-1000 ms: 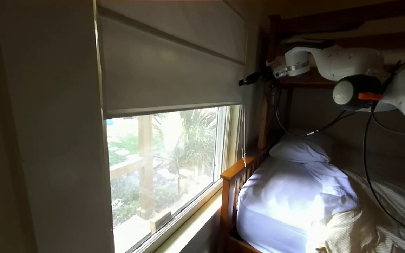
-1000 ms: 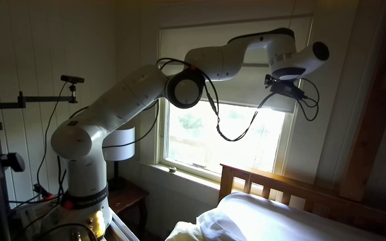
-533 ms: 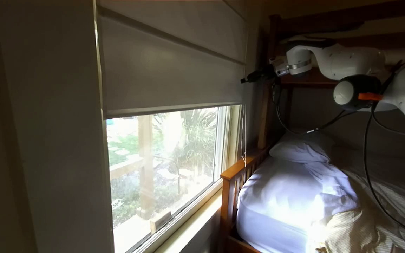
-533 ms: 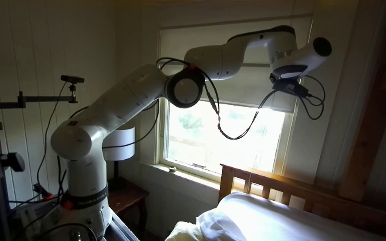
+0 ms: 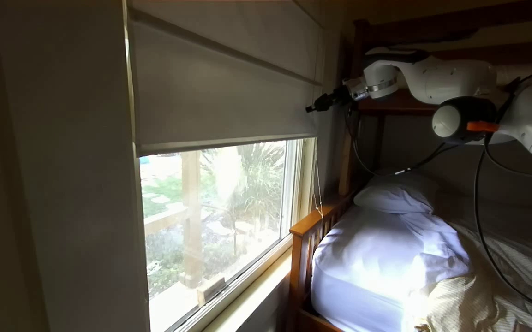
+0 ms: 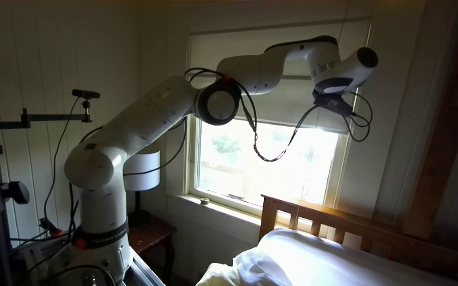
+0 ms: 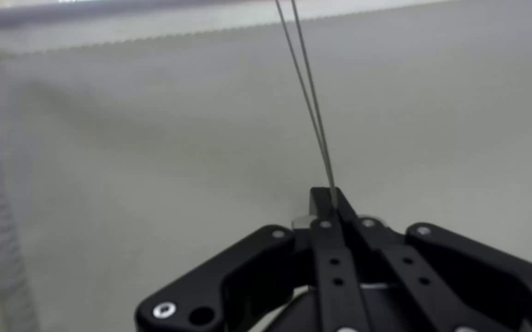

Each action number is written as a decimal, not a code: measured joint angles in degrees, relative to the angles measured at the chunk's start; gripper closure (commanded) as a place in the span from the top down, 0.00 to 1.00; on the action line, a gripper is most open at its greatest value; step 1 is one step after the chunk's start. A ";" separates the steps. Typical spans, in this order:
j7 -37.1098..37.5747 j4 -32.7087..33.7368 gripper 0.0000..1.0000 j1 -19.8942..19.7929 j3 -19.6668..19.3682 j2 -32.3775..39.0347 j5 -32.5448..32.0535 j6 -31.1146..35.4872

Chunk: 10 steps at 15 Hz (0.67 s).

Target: Close the curtain

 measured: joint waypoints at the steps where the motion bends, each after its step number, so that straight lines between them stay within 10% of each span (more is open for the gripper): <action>1: 0.52 -0.71 0.00 0.72 -0.03 -0.19 -0.31 -0.97; 10: 1.61 -13.40 0.01 0.50 -1.51 -11.30 -1.02 -16.85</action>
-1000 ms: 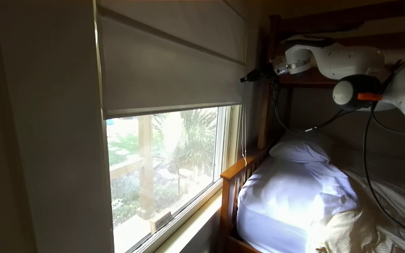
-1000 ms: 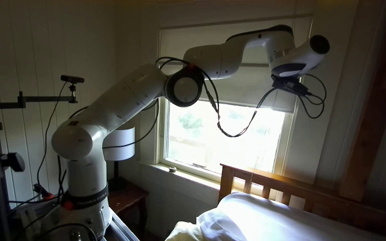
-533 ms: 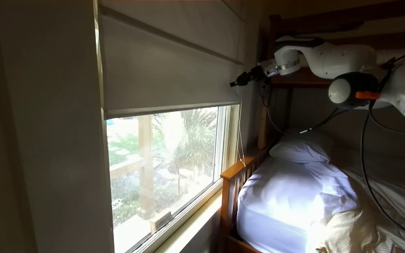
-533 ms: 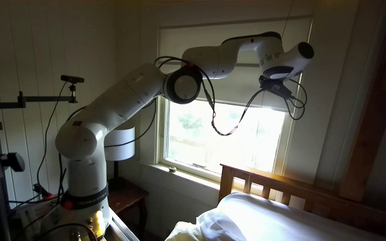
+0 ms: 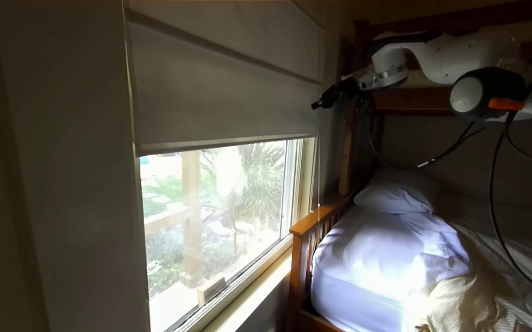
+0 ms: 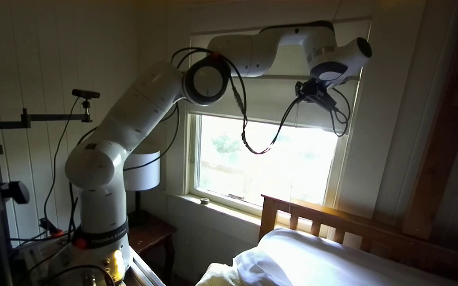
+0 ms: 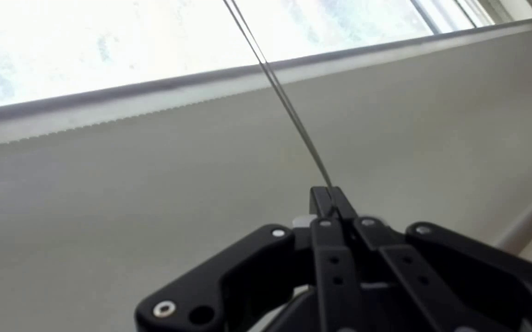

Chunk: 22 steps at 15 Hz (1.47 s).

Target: Close the curtain

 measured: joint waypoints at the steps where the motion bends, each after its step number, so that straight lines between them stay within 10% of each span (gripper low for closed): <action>1: -0.43 -1.71 0.01 -0.19 -0.47 -1.33 -0.23 -0.56; 14: -8.79 -13.04 0.00 0.78 -0.73 -7.98 0.11 6.74; 22: -10.54 -26.17 0.00 1.42 1.63 -17.06 1.95 -0.27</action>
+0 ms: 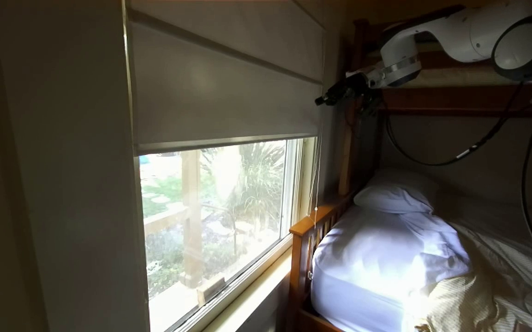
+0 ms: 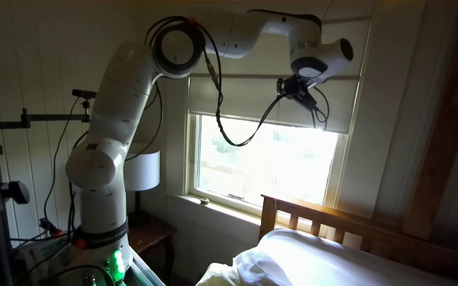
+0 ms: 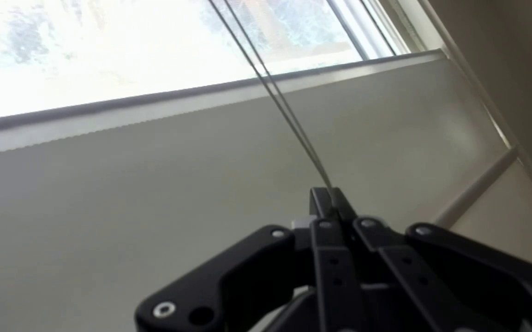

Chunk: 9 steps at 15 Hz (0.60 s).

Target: Close the curtain

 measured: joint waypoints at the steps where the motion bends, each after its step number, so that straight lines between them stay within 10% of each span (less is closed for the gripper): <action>1: 0.00 -0.90 0.00 0.26 0.54 -0.29 0.74 -0.06; 9: 0.10 -3.61 0.00 4.94 0.24 -0.12 7.86 -0.87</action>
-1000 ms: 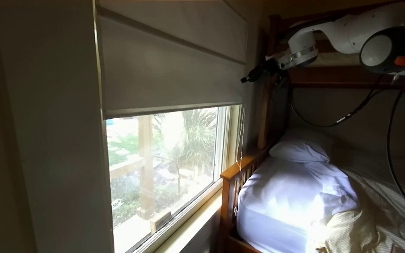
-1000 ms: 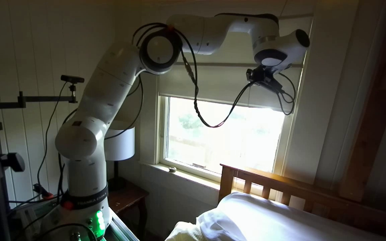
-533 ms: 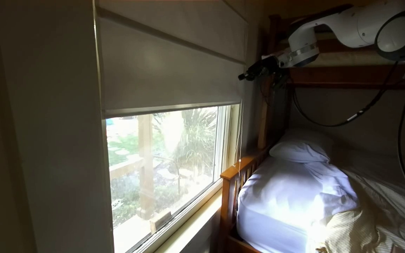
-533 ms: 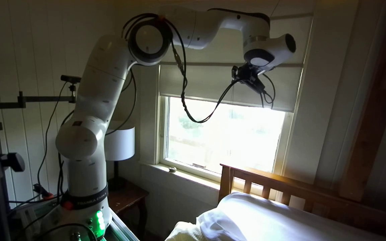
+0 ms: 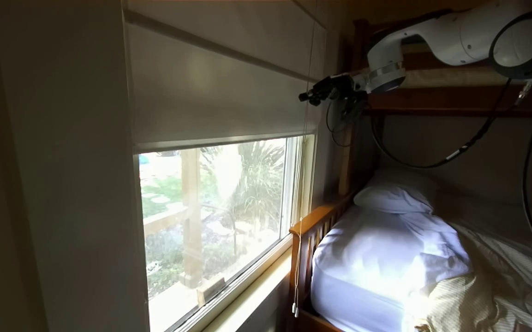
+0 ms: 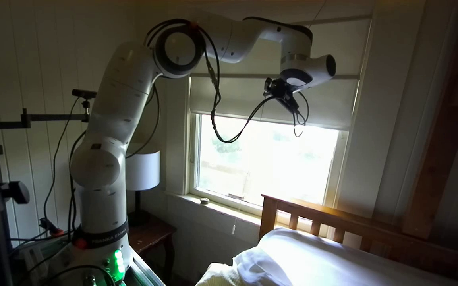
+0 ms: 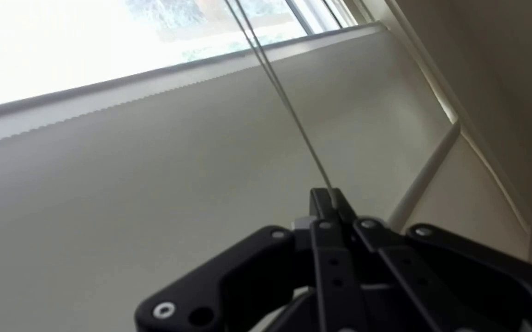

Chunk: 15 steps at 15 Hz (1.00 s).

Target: Close the curtain

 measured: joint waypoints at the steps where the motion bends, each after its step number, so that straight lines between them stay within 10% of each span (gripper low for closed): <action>1: 0.00 -0.36 0.00 0.30 -0.12 0.01 0.94 -0.24; 15: -6.68 2.04 0.00 4.32 -5.80 -4.31 -10.90 -0.94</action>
